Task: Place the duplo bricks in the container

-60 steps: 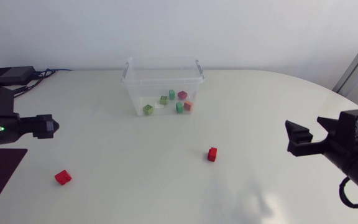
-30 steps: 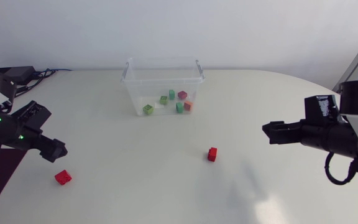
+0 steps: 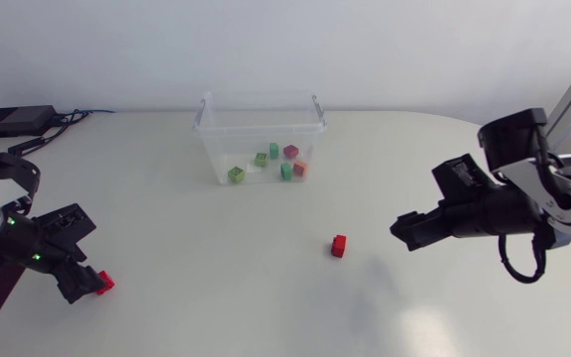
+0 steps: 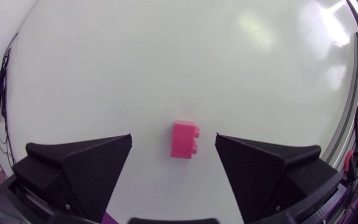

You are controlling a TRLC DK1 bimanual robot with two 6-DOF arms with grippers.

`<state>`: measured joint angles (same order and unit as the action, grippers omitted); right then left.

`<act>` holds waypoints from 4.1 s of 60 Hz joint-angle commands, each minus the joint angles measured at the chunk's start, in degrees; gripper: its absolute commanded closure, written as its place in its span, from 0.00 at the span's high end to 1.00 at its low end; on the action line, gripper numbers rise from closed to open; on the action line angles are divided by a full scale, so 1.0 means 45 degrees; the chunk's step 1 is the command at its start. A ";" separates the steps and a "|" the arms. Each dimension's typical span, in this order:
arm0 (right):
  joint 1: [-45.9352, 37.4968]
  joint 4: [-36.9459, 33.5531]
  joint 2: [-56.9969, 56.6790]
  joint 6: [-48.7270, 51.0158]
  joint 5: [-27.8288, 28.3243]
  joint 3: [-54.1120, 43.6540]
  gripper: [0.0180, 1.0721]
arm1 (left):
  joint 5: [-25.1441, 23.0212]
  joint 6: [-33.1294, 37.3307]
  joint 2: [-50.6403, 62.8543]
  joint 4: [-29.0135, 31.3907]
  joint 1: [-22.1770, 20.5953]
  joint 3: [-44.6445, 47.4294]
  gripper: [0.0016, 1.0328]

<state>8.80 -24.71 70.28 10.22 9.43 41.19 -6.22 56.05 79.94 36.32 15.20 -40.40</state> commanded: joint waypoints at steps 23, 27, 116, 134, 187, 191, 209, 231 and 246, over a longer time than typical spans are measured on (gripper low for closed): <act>0.1365 0.0550 0.2448 0.3628 0.1478 0.1101 0.95 | -0.0454 0.2134 0.1239 -0.0238 0.0040 0.0424 0.35; 0.1404 0.0550 0.3093 0.3862 0.1459 0.1472 0.95 | -0.0786 0.2329 0.1317 -0.0258 0.0079 0.0424 0.24; 0.2557 -0.0661 0.7409 0.7085 0.1596 0.3816 0.28 | -0.3853 -0.2144 0.1180 0.0172 -0.4120 -0.6217 0.17; 0.2654 -0.1950 0.6159 0.6186 0.1615 0.5026 0.28 | -0.3892 -0.4058 0.3309 -0.0394 -0.4745 -0.9576 0.17; 0.3201 -0.0954 0.7859 0.2065 0.1400 1.2448 0.29 | -0.3110 -0.9311 0.8641 -0.0551 -0.5409 -1.7154 0.97; 0.3358 -0.0681 0.8230 0.1968 0.1049 1.2878 0.29 | -0.3110 -0.9487 0.8016 -0.0316 -0.5370 -1.6920 0.97; 0.3533 0.0081 0.9870 0.1382 0.0639 1.4519 0.30 | -0.3071 -0.9409 0.3680 -0.0394 -0.5155 -1.3072 0.97; 0.3846 -0.0310 1.3210 0.1245 0.0033 1.8366 0.35 | -0.2153 -0.9097 -0.1066 -0.1078 -0.4452 -0.8795 0.97; 0.3943 -0.1247 1.3230 0.1167 -0.0240 1.8776 0.96 | -0.1255 -0.9897 -0.4249 -0.2465 -0.4140 -0.5260 0.97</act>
<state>26.17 -31.11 132.18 16.45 8.91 127.52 -12.88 13.98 65.41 27.94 -4.49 -69.49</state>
